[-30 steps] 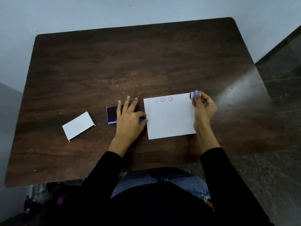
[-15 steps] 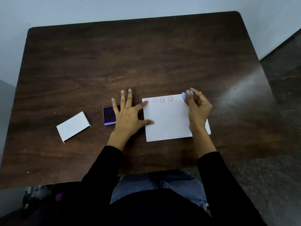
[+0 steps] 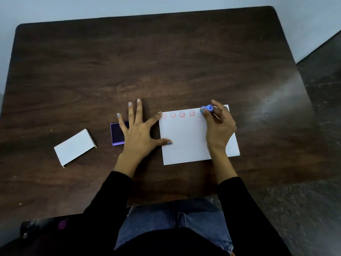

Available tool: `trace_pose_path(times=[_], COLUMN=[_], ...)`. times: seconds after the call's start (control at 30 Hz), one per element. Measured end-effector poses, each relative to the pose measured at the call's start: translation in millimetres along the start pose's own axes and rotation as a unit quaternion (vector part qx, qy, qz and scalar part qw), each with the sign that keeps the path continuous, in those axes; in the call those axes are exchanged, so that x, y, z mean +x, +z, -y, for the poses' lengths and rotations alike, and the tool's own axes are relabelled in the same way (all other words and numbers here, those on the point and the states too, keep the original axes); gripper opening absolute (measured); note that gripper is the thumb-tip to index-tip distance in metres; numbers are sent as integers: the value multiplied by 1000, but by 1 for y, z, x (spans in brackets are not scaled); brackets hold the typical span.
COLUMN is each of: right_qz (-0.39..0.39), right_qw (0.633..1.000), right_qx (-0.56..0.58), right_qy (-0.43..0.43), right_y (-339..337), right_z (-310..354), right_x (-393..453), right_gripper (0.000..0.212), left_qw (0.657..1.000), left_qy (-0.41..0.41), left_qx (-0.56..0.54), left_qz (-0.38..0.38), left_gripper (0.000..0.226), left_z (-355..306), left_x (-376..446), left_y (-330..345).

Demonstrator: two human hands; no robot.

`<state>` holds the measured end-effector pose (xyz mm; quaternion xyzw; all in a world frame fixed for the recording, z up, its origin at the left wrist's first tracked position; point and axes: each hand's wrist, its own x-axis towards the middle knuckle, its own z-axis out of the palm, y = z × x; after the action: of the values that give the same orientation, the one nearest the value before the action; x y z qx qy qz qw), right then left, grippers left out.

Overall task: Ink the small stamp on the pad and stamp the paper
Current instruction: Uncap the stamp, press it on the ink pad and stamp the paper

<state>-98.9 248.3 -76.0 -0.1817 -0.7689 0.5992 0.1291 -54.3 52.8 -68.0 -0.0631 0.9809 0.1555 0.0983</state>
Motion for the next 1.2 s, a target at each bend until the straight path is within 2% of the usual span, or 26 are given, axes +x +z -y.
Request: trace_pose_path(times=[0.43, 0.8, 1.2], right_qz=[-1, 35, 22], right_qw=[992, 973, 976], right_qx=[-109, -199, -201], right_qy=[-65, -110, -76], right_y=[4, 4, 9], right_z=[-6, -2, 5], right_x=[-5, -2, 0], right_gripper=[31, 29, 28], left_qw=[1000, 1000, 1000], left_qy=[-10, -12, -15], left_qx=[-2, 7, -4], left_qz=[8, 7, 10], left_gripper=[96, 97, 96], left_z=[-3, -3, -5], left_x=[0, 1, 1], left_y=[2, 2, 0])
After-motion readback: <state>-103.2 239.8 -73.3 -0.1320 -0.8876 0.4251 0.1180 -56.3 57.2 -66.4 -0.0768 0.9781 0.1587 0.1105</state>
